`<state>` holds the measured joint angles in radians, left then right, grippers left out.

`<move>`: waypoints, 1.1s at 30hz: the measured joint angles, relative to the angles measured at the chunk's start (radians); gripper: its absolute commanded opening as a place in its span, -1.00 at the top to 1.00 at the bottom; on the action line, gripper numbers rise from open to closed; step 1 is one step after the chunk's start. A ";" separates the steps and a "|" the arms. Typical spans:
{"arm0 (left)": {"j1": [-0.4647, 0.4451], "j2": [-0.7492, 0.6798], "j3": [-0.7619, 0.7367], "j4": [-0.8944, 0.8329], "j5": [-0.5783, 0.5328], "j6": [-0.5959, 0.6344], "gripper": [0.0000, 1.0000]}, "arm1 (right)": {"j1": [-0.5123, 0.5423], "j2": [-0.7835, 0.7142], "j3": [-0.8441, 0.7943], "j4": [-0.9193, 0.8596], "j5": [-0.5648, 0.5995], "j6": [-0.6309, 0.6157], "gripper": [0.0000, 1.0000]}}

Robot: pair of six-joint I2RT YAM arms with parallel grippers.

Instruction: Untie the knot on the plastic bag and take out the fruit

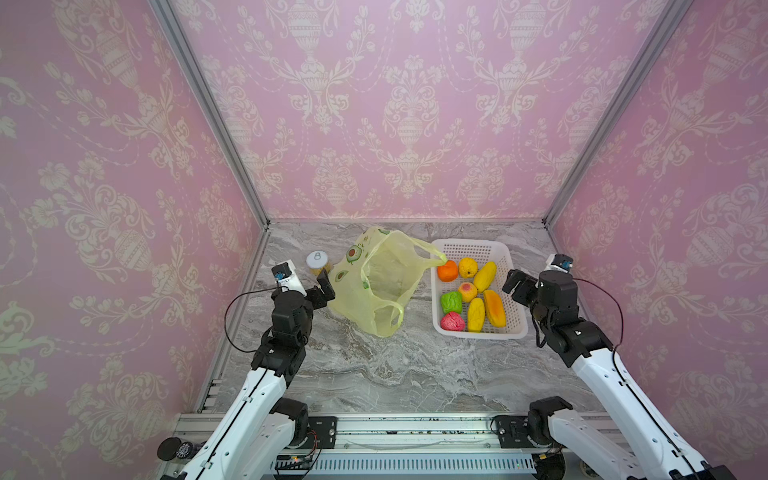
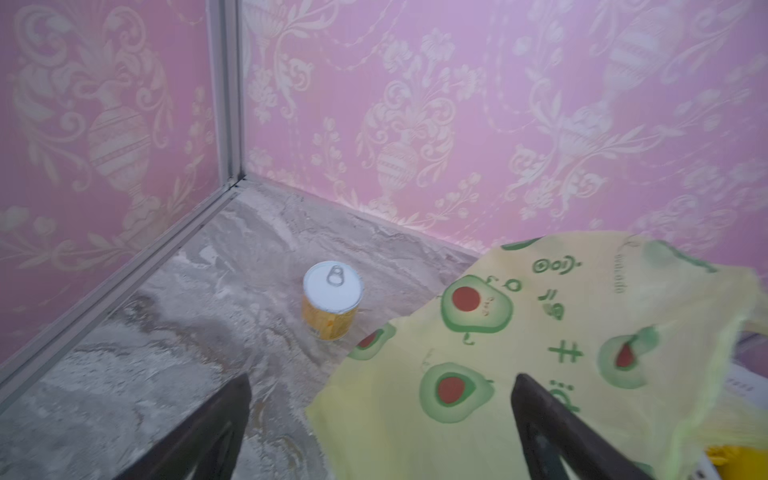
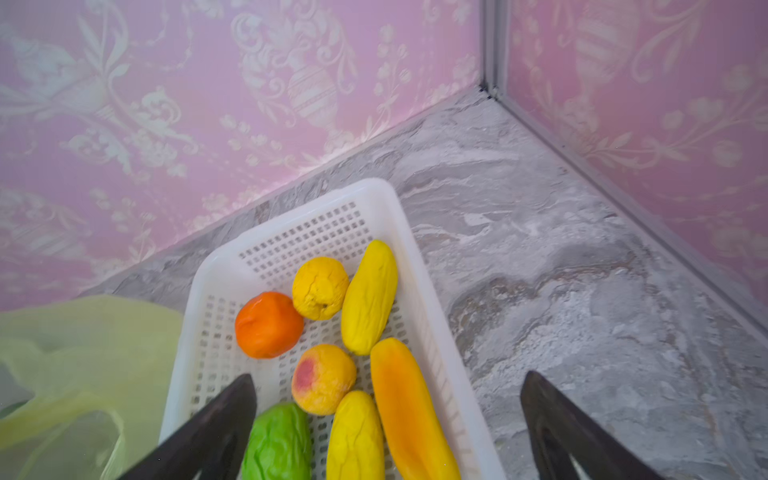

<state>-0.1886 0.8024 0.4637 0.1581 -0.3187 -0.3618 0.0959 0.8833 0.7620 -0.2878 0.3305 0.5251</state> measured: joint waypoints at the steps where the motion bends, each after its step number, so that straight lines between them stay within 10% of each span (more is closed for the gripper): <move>1: 0.014 0.028 -0.024 0.023 -0.029 0.015 -0.99 | -0.054 0.021 0.008 0.006 -0.002 0.000 -1.00; 15: 0.115 0.610 -0.085 0.395 -0.152 0.236 -0.99 | -0.285 0.240 -0.275 0.317 0.076 -0.124 -1.00; 33: 0.177 0.778 -0.060 0.676 0.022 0.323 -0.99 | -0.285 0.543 -0.404 0.991 -0.277 -0.212 -1.00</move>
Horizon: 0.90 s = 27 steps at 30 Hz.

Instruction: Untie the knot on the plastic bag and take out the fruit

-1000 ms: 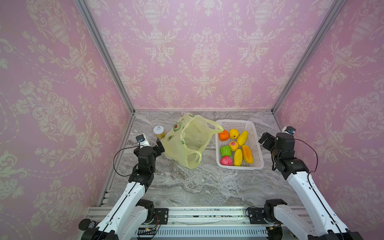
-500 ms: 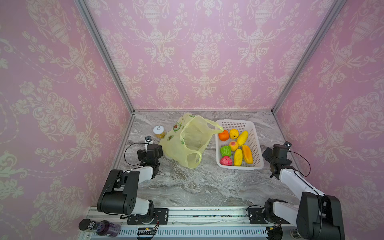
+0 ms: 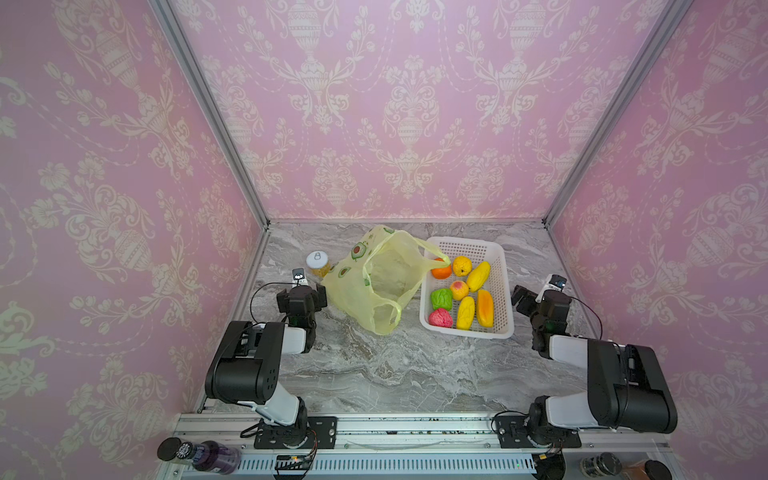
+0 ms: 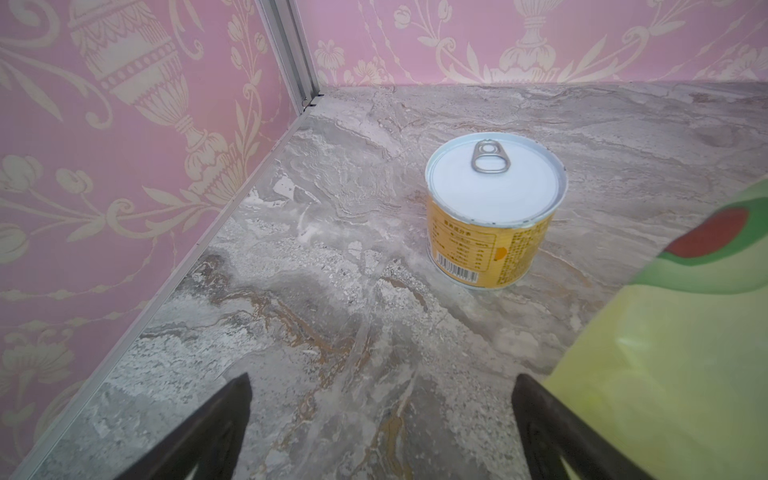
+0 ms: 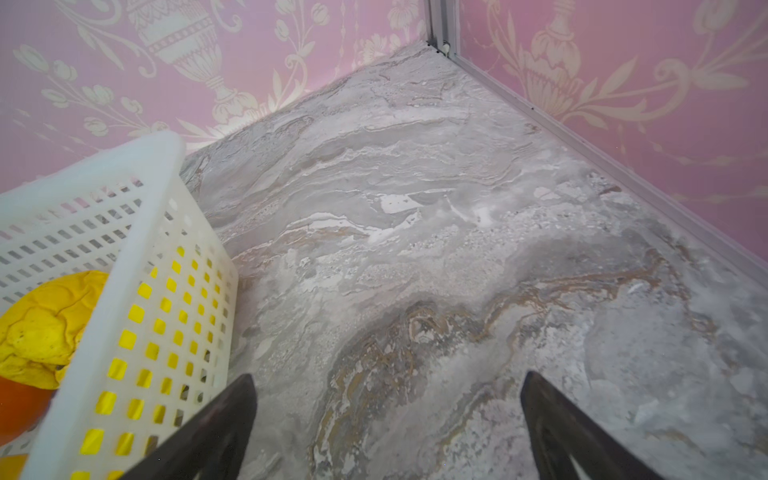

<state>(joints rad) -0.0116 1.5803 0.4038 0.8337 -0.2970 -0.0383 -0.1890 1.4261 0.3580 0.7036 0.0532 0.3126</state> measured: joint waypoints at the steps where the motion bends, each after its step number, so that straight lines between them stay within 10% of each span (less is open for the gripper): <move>1: 0.004 0.003 -0.004 0.019 0.013 0.000 -0.99 | 0.002 0.005 0.004 0.006 -0.018 -0.006 -1.00; 27: 0.016 0.051 -0.044 0.176 0.109 0.000 -0.99 | 0.126 0.128 -0.091 0.377 -0.140 -0.168 -1.00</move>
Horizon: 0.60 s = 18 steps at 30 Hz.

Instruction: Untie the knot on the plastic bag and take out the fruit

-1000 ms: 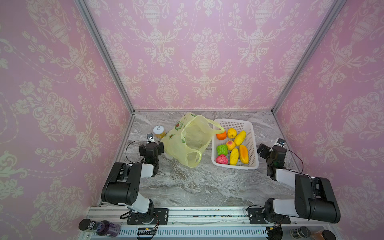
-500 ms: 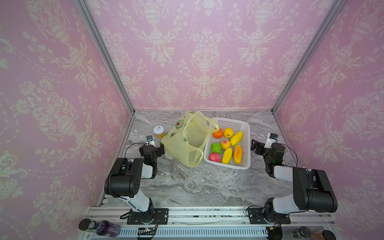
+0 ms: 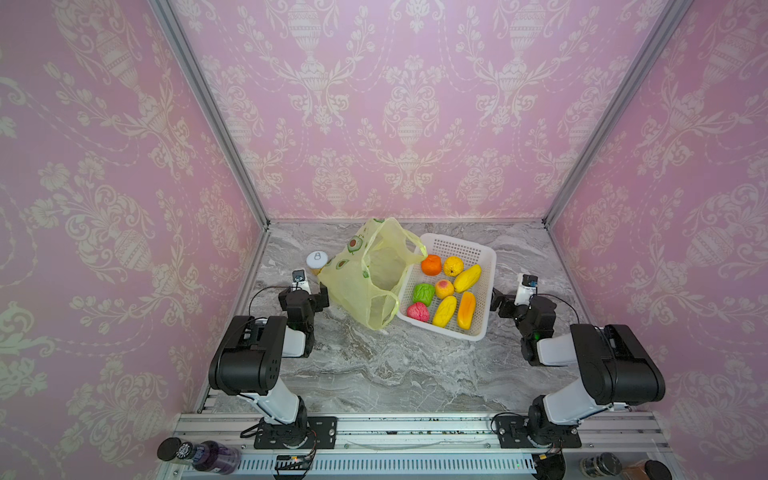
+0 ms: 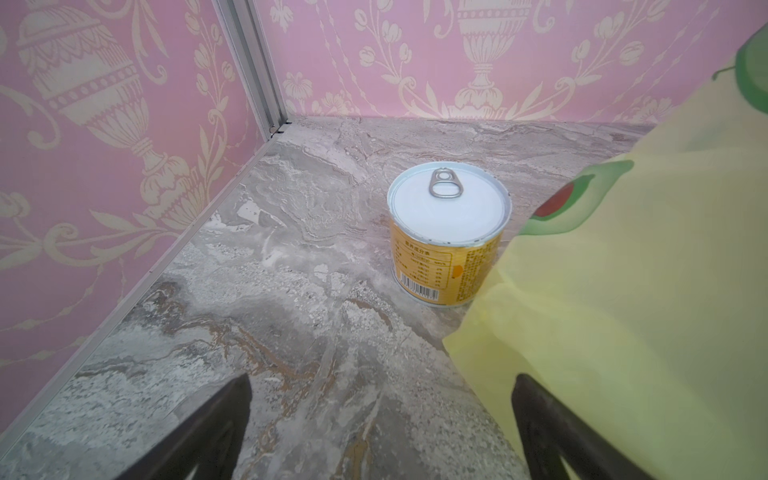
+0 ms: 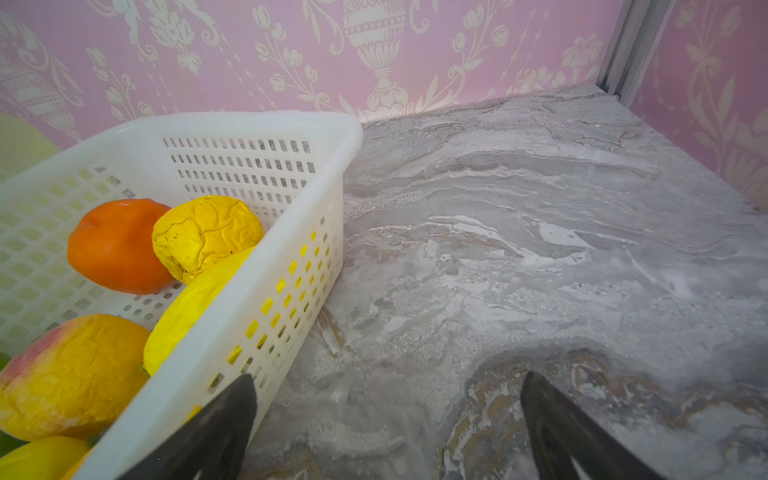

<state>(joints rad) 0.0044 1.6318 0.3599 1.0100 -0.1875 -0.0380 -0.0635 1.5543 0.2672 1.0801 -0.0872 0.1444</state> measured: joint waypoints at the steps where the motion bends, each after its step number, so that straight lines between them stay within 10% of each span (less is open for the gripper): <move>1: 0.000 0.000 0.000 0.000 0.000 0.000 -0.99 | 0.000 0.000 0.000 0.003 0.002 -0.002 -1.00; 18: 0.000 0.000 0.000 0.000 0.000 0.000 -0.99 | 0.008 0.000 0.038 -0.029 0.006 -0.040 -1.00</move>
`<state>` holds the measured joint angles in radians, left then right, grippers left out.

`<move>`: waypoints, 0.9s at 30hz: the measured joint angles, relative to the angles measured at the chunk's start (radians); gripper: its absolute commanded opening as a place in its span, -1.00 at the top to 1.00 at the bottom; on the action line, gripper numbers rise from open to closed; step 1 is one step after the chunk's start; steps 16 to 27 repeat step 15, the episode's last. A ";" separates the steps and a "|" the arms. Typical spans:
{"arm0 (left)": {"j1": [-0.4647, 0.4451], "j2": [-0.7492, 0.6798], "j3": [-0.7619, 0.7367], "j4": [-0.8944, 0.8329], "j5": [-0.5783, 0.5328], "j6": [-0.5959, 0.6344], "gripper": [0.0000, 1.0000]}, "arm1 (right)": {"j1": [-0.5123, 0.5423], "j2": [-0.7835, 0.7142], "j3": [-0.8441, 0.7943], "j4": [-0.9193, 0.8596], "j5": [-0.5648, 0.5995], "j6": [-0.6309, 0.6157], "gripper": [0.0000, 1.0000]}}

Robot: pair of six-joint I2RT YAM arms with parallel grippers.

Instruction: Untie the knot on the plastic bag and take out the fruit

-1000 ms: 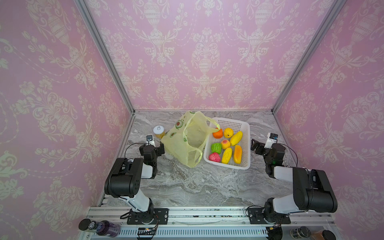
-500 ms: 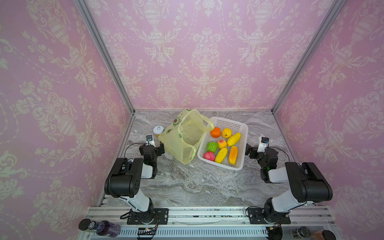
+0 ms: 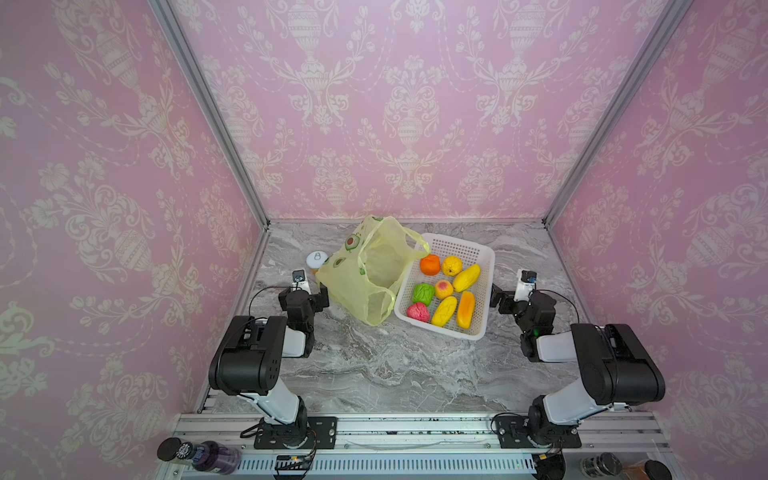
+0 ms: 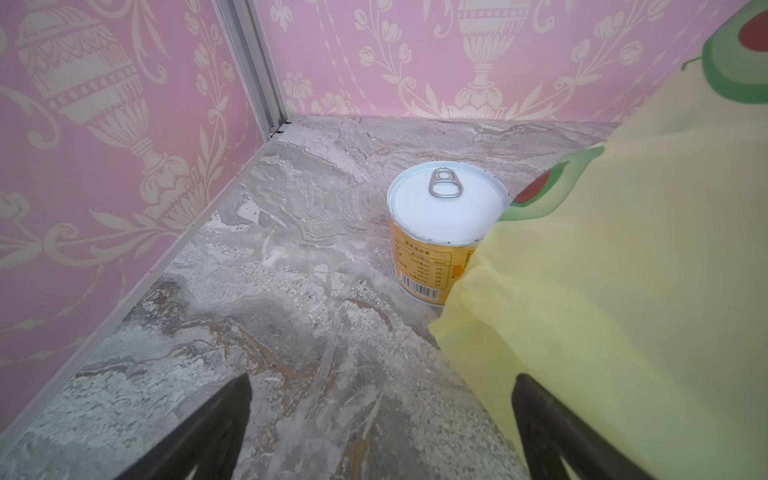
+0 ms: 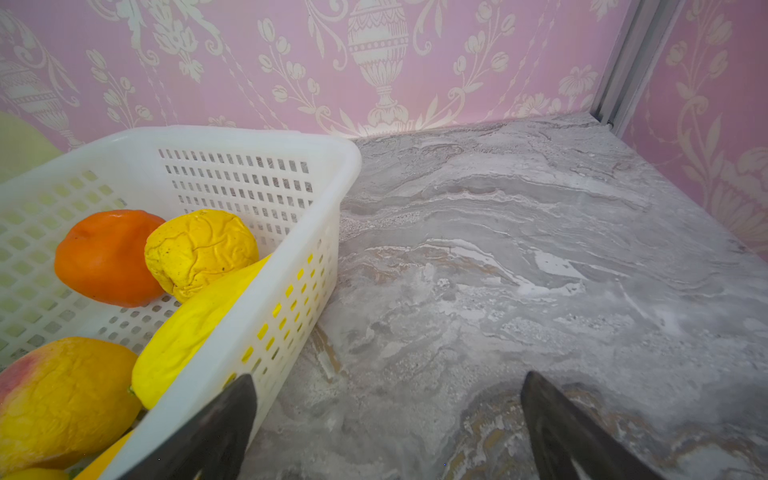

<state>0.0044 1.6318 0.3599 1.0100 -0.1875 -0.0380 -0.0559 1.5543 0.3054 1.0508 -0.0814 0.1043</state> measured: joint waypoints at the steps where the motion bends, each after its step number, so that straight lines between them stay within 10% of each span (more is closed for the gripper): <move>1: 0.000 0.000 0.000 0.000 0.000 0.000 -0.99 | 0.001 0.000 0.001 -0.003 0.001 0.000 -1.00; 27: 0.000 0.000 0.000 0.000 0.000 0.000 -0.99 | 0.028 0.000 0.025 -0.063 0.031 -0.010 -1.00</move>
